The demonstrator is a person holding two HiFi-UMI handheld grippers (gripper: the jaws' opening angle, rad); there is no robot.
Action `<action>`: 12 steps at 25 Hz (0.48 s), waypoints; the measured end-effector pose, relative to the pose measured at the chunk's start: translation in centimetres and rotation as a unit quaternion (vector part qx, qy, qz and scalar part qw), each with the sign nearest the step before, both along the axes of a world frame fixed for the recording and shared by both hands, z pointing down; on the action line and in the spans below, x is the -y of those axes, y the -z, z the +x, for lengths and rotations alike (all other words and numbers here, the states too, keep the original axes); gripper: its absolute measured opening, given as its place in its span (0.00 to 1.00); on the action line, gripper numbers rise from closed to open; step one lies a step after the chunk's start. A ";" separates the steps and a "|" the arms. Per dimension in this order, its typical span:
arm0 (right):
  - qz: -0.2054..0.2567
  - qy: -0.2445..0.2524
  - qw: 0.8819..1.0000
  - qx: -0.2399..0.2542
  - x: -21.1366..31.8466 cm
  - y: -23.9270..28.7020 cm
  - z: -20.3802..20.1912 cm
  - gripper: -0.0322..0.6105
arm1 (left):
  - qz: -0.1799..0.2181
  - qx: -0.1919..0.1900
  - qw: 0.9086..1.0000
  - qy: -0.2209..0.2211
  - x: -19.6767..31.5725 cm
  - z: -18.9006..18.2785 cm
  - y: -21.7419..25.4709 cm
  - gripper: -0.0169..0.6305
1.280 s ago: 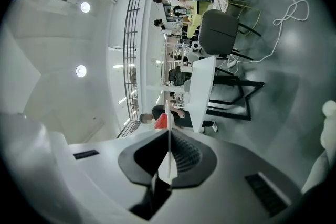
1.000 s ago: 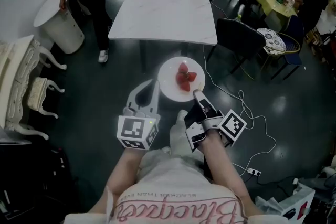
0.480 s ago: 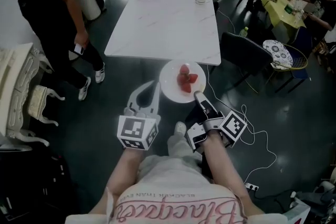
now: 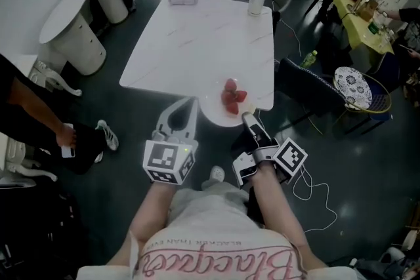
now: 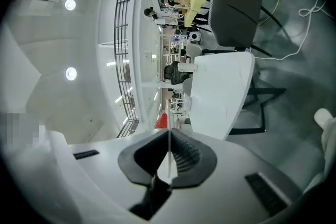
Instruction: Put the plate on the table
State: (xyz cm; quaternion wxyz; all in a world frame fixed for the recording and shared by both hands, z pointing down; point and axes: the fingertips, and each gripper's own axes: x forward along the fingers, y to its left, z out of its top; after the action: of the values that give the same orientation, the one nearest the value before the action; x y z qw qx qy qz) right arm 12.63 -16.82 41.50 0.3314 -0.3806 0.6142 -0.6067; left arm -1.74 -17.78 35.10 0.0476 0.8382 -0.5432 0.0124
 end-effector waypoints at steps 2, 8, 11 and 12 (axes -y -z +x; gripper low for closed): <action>-0.002 0.006 1.000 0.000 2.5 -0.1 0.7 0.07 | -0.005 -0.003 1.000 0.006 2.5 0.7 -0.2 0.03; -0.007 0.023 1.000 0.000 7.7 -0.4 1.9 0.07 | -0.010 0.002 1.000 0.019 7.3 2.0 -0.7 0.03; -0.008 0.032 0.999 -0.002 9.4 -0.9 1.5 0.07 | -0.010 0.003 1.000 0.027 8.8 1.5 -0.9 0.03; -0.009 0.034 0.999 -0.004 10.0 -1.0 1.4 0.07 | -0.009 0.003 1.000 0.029 9.4 1.4 -0.9 0.03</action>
State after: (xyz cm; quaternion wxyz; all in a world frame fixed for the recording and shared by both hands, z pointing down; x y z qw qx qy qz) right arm 14.07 -26.82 42.46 0.3051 -0.3646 0.6225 -0.6216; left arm -0.36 -27.18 35.98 0.0537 0.8216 -0.5672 0.0180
